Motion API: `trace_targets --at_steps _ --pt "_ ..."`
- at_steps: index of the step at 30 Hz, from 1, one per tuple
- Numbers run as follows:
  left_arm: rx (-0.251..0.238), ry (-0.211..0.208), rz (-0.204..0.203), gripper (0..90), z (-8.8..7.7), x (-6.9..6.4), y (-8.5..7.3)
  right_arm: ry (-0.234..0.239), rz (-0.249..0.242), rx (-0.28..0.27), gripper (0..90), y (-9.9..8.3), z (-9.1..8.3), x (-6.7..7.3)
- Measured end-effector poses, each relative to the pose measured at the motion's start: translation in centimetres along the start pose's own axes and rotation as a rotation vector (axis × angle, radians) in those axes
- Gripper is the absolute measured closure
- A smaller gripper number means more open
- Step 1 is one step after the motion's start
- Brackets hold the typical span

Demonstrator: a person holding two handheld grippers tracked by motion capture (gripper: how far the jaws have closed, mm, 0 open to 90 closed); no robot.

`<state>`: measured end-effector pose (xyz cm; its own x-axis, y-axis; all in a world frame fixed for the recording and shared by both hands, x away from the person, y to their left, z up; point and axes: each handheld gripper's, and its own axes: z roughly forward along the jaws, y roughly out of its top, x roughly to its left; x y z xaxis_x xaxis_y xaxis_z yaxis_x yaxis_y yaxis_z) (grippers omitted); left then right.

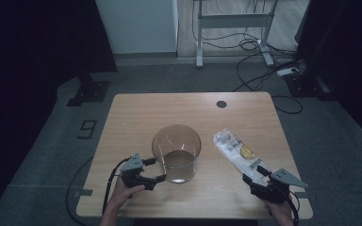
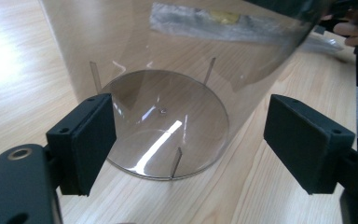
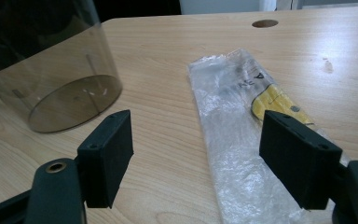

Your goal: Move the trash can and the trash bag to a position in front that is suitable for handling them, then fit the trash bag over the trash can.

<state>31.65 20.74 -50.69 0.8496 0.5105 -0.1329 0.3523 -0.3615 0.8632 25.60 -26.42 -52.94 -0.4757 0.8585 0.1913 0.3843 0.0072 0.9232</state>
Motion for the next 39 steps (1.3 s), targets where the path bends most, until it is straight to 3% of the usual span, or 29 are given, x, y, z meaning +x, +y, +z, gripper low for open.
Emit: trace_targets --at_steps 5,12,16,19,24,30,39 --pt "0.020 -0.017 0.027 17.0 1.6 -0.8 0.9 0.020 0.021 0.002 25.9 -0.2 0.2 -0.1" --pt "0.030 -0.015 0.038 17.0 3.0 -1.5 1.5 0.009 0.015 0.000 26.0 -0.2 -0.4 -0.2" --pt "0.025 0.012 0.041 16.9 2.2 -1.7 1.4 -0.009 0.023 -0.013 26.0 -0.1 -0.8 -0.4" --pt "0.047 0.058 0.043 16.5 1.0 -1.7 0.8 -0.018 0.014 -0.016 26.0 -0.1 -1.0 -0.4" --pt "0.062 0.096 0.045 15.7 -0.4 -1.9 -0.3 -0.033 0.006 -0.010 26.0 -0.2 -1.2 -0.4" --pt "0.115 0.144 0.031 15.5 -0.7 -1.2 -1.5 -0.063 -0.027 -0.005 26.0 0.0 -1.5 -0.3" --pt "0.133 0.210 0.024 15.4 -1.4 -0.5 -1.6 -0.105 -0.047 0.016 26.0 0.0 -1.6 -0.9"
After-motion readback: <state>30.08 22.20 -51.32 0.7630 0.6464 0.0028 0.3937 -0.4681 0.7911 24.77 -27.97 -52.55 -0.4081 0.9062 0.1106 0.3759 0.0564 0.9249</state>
